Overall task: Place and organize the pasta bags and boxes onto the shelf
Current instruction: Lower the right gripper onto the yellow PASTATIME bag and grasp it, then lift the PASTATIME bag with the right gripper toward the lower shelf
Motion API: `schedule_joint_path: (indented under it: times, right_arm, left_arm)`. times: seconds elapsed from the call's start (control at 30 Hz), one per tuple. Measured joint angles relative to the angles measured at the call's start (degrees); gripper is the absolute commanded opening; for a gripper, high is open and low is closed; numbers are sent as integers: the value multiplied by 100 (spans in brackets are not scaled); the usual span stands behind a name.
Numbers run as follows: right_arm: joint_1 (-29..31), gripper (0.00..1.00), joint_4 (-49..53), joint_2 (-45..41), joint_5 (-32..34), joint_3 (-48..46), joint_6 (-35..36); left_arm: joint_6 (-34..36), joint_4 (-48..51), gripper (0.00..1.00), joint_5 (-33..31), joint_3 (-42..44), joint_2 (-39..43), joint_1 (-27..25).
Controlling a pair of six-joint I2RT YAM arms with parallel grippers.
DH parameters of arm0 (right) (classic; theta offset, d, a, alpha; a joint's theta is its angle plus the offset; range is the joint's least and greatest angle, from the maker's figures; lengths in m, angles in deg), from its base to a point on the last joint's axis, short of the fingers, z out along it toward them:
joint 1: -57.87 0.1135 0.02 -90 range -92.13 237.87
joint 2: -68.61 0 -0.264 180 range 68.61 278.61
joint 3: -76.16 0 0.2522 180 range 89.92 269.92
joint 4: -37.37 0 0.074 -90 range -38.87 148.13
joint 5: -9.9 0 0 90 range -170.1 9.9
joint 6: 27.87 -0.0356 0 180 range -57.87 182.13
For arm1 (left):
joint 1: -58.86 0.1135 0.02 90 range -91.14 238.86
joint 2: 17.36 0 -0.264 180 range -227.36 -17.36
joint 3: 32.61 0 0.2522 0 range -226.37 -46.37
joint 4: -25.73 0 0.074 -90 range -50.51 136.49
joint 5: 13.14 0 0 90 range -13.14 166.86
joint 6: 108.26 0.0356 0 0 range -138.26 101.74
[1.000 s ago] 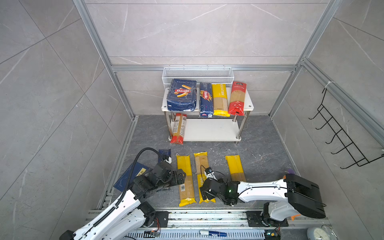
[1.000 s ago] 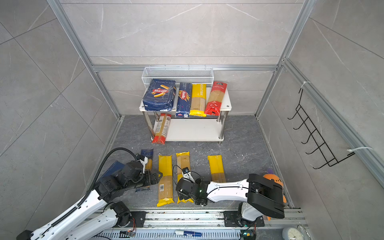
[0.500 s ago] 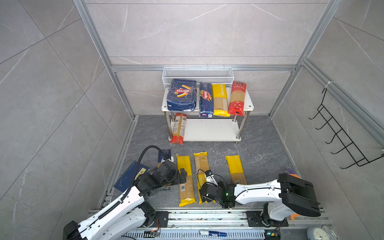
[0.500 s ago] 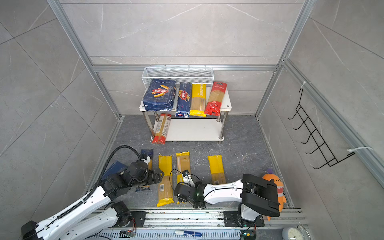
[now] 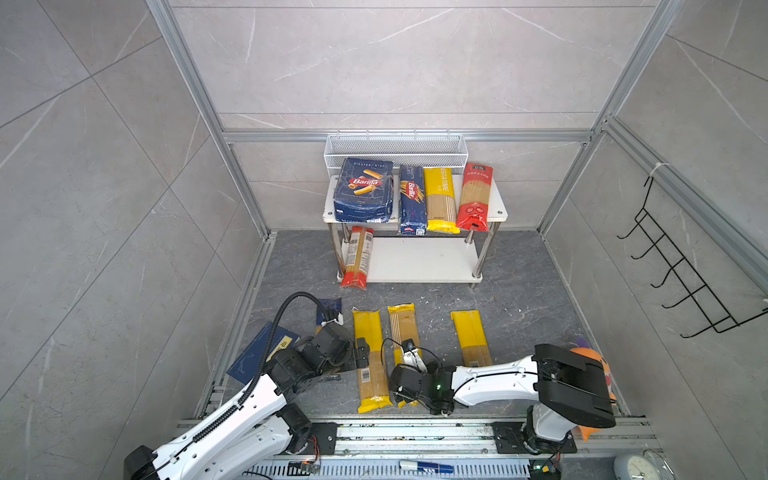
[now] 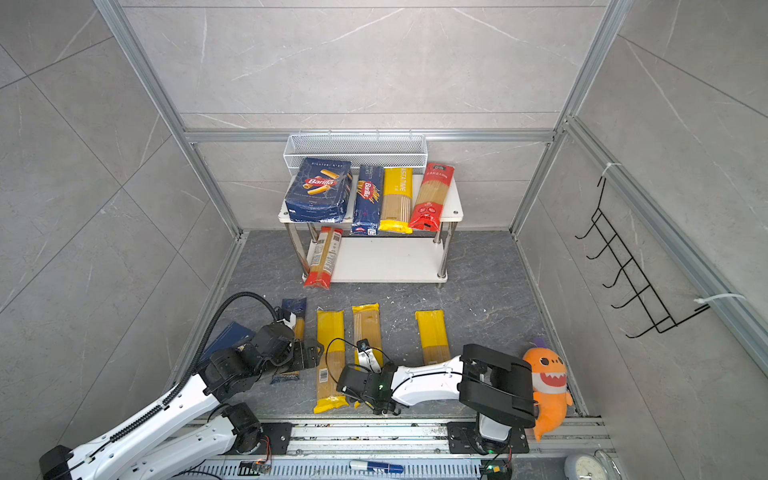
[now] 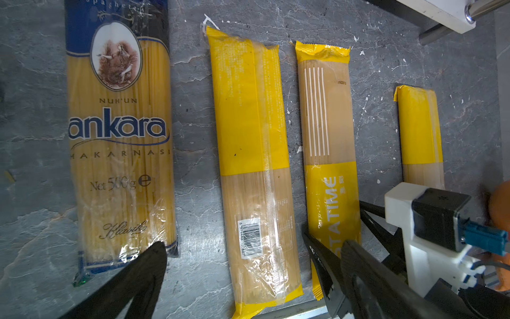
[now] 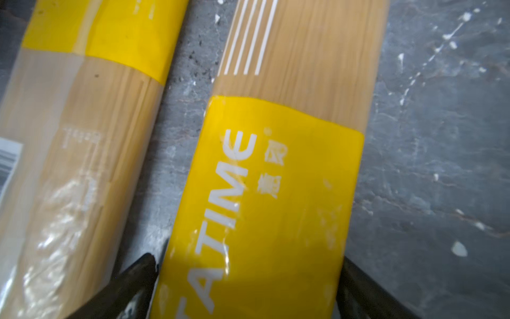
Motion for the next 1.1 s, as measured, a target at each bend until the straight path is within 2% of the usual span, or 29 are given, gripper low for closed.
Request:
schedule_joint_path:
  times: [0.07,0.17,0.23,0.37,0.67,0.83,1.1]
  right_arm:
    - [13,88,173,170,133,166,-66]
    - [22,63,197,260,245,236,-223]
    - [26,49,140,258,326,188,-350]
    - [24,36,-181,17,382,-138,-595]
    - [-48,29,-605,-1130,-42,-1161,-568]
    - [-330,27,-935,-1731,-538,-1598,-459]
    - [-833,22,-1676,-1950,-1176,-1963,-374]
  left_arm:
    - [0,31,100,-37,-13,0,0]
    - [0,52,100,-59,-39,0,0]
    - [0,63,100,-63,-46,0,0]
    - [0,122,100,-101,-74,0,0]
    - [2,295,100,-258,-282,-2,0]
    - [2,350,100,-358,-282,0,0]
    - [2,428,100,-393,-293,20,0]
